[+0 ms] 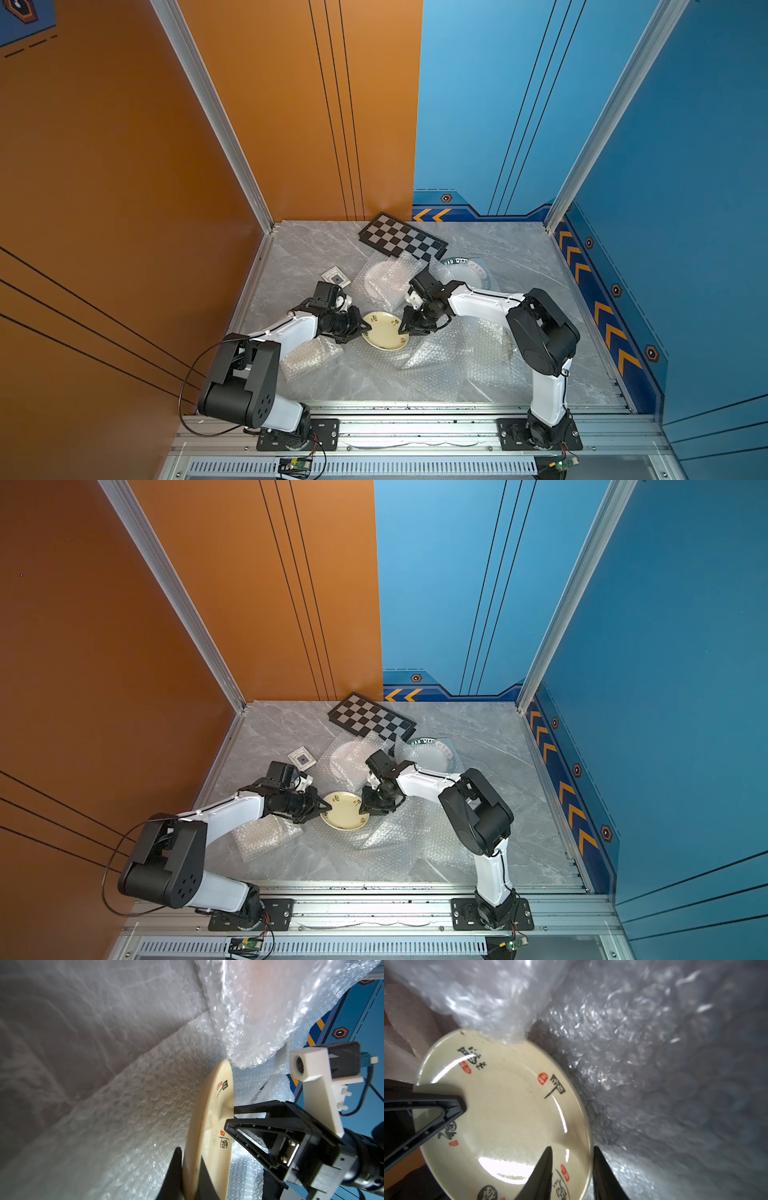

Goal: Unpack dinner plates from bubble wrap
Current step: Pick up the plate from the bubble wrap, then place the plate at the corner of the board.

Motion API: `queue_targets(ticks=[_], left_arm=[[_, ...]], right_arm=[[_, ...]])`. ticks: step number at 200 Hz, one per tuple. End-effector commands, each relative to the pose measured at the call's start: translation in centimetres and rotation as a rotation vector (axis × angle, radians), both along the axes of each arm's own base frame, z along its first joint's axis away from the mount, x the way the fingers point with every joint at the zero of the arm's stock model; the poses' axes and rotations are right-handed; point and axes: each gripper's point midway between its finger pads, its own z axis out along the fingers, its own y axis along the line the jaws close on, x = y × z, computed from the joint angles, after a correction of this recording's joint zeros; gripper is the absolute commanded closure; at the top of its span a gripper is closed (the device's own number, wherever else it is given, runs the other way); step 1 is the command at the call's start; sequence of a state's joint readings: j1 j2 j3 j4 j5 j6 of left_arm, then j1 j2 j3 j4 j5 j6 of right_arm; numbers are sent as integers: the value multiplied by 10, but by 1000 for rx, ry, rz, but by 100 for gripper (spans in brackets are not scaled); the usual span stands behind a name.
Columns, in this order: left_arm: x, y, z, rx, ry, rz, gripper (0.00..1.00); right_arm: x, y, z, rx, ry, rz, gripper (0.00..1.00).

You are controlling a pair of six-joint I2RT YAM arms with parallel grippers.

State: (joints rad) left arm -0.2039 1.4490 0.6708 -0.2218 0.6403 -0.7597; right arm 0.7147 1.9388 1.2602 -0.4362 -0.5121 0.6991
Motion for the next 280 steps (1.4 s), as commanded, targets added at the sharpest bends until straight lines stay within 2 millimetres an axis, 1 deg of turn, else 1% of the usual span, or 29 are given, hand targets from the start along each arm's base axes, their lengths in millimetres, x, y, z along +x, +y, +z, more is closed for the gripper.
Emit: queue_targets(ticks=[1,17,19,24,51,75,92,119,139,174,196,203,205,210,236,261,268,280], left_arm=[[5,3,23,-12,-39,2,93],[4,6,32,-15,-56,6,94],[4,6,33,-15,-57,6,94],[3,6,35,-19,-59,6,94],[-2,10,48,-34,-76,9,94],[-6,17,61,-45,-99,30,94],[-7,25,73,-58,-120,56,94],[3,38,94,-78,-165,104,94],[18,42,108,-76,-199,128,95],[58,56,138,-90,-268,169,94],[84,73,149,-88,-297,214,94],[90,79,144,-84,-288,237,94],[95,81,153,-85,-312,243,94],[102,87,156,-82,-323,262,94],[131,110,150,-77,-330,363,94],[153,125,137,-53,-321,435,94],[163,130,142,-47,-360,453,94],[172,137,137,-35,-364,487,94]], right_arm=[[4,-3,17,24,-40,-18,63],[4,-3,23,32,-49,-19,62],[12,-10,23,32,-51,-43,62],[15,-13,24,33,-53,-54,61],[17,-16,30,39,-62,-64,60],[19,-18,37,45,-73,-77,59],[22,-19,48,57,-94,-88,59],[29,-23,68,79,-128,-114,58],[32,-26,86,91,-155,-130,56],[34,-31,115,102,-198,-161,52],[33,-36,129,104,-214,-183,51],[32,-39,133,103,-219,-189,51],[32,-39,134,104,-223,-192,51],[32,-41,137,104,-226,-195,51],[27,-48,147,98,-242,-210,50],[22,-56,148,84,-240,-218,50],[21,-58,147,79,-238,-220,50],[19,-61,146,72,-233,-224,50]])
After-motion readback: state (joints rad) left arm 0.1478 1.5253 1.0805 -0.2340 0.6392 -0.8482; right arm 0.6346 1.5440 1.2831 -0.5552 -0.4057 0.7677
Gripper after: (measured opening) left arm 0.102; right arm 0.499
